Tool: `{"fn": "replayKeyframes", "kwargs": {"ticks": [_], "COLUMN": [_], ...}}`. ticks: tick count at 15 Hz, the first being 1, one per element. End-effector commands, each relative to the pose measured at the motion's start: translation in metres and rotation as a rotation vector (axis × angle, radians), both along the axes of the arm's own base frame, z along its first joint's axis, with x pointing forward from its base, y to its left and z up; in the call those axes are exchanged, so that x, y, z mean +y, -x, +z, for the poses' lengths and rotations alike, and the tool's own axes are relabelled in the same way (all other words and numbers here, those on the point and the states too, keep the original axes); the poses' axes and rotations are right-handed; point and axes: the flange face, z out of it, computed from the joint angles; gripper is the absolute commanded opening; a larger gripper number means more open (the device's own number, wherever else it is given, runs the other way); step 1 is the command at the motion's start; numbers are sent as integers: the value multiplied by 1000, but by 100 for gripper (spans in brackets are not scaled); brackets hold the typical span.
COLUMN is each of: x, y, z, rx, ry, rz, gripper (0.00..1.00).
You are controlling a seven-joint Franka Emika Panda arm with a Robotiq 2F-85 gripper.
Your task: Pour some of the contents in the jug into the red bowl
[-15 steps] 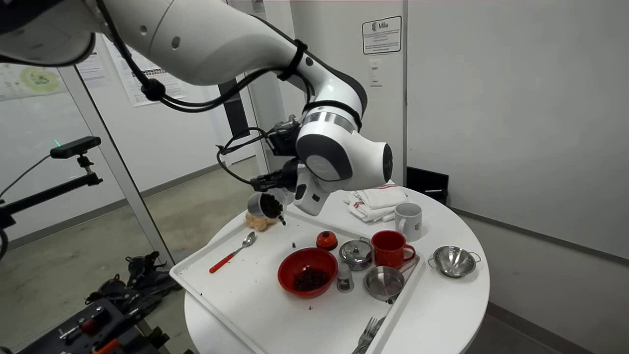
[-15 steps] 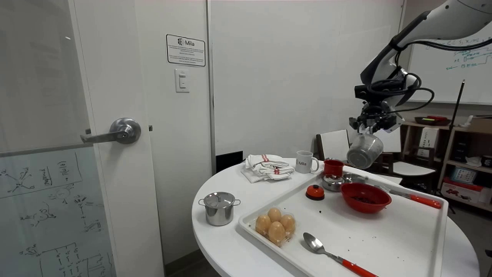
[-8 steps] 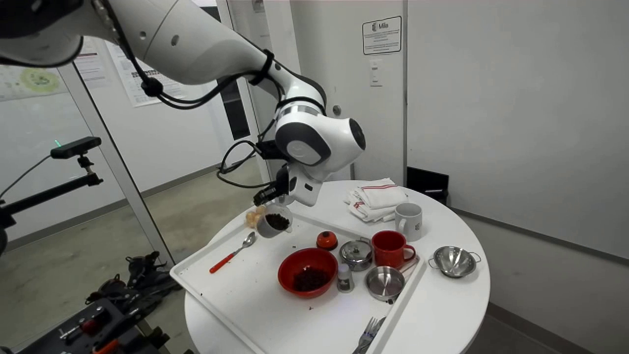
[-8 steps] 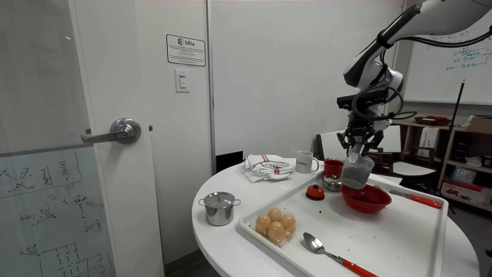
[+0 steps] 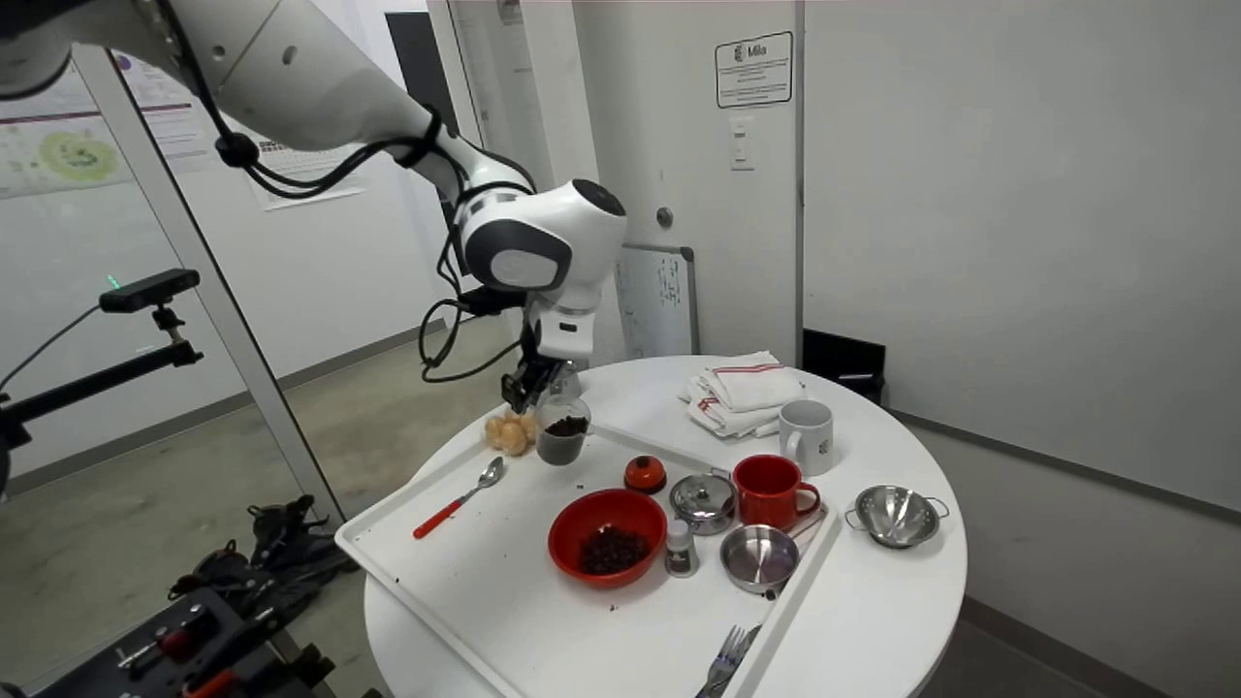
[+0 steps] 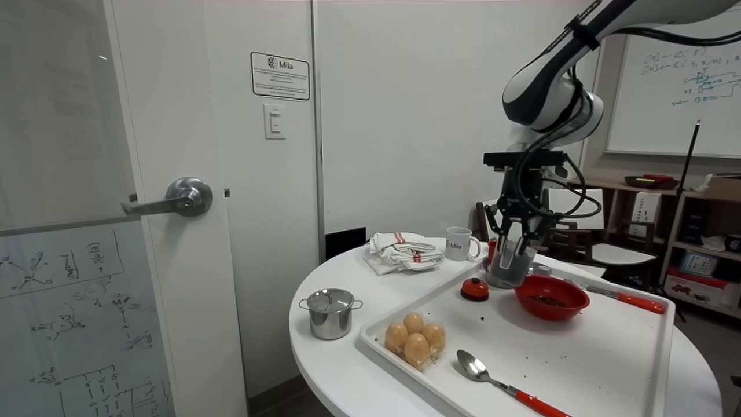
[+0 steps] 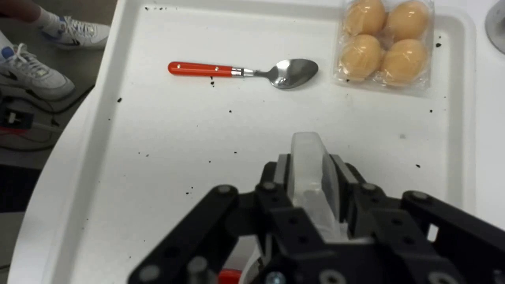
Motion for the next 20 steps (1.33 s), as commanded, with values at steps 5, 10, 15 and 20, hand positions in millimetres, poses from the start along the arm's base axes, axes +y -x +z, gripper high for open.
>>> {"fn": "replayKeyframes", "kwargs": {"ticks": [5,10,15,20], "x": [66,54,39,44], "y": [29,39,57,71], "z": [-8,-39,-68,-84], "rx": [66,68,68,137], "ry": [90,134,175,137], "rz": [131,78,37,44], "gripper": [10,10,10,10]}}
